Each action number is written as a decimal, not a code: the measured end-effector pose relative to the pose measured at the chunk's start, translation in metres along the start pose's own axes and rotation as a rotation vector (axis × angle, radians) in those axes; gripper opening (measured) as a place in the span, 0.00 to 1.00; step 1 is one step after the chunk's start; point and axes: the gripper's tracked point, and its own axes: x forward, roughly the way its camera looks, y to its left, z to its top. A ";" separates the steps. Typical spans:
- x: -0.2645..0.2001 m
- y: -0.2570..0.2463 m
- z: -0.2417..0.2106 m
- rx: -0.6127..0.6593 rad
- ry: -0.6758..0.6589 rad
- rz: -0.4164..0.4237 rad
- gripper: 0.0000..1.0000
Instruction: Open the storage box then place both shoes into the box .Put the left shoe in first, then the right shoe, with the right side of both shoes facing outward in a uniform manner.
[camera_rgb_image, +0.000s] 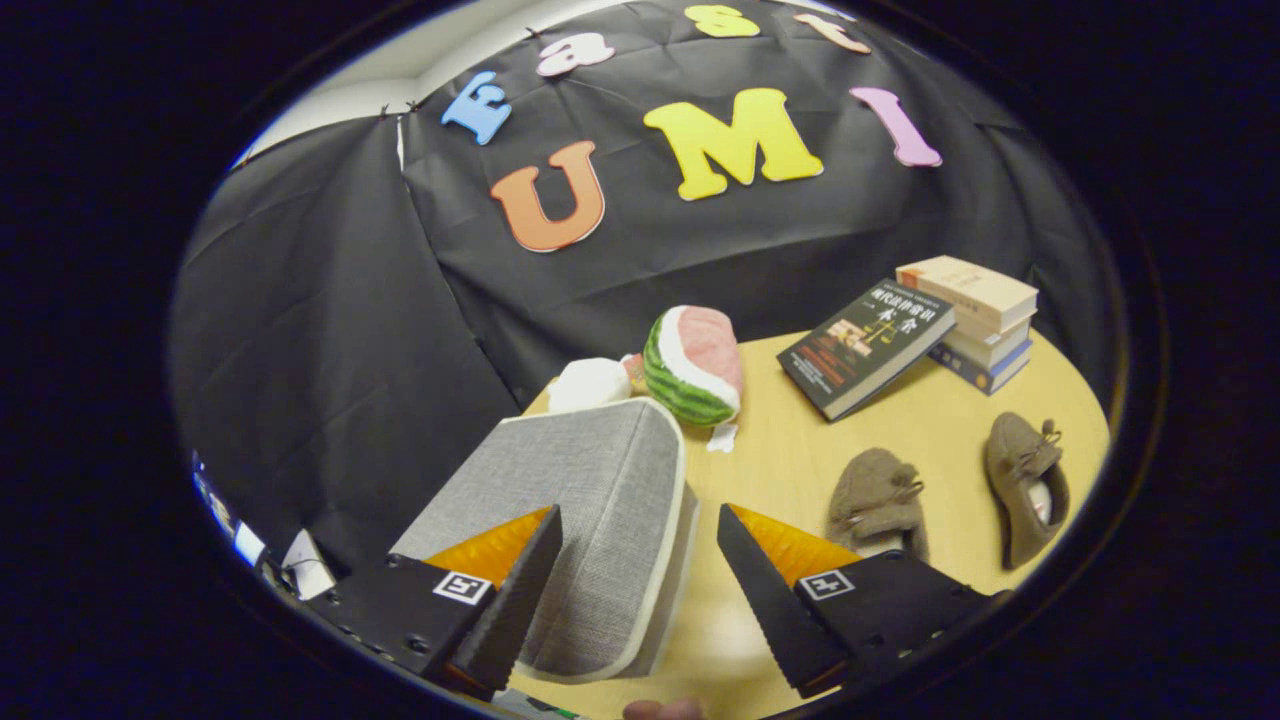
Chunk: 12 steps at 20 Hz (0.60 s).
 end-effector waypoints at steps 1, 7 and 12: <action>0.004 0.001 -0.005 0.029 0.013 0.010 0.95; 0.012 0.008 -0.018 0.250 0.064 0.099 0.96; 0.025 0.017 -0.023 0.383 0.103 0.156 0.96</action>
